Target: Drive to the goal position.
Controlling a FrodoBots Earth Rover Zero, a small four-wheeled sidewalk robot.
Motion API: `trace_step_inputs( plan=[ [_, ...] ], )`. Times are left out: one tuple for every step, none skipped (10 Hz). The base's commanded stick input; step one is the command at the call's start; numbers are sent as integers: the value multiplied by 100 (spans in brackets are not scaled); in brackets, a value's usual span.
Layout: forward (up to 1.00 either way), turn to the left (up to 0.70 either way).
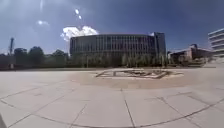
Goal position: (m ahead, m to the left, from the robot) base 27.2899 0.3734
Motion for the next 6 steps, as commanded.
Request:
trace_step_inputs(
  plan=[
    [70, 1],
    [70, 1],
    [70, 1],
    [70, 1],
    [70, 1],
    [70, 1]
  ],
)
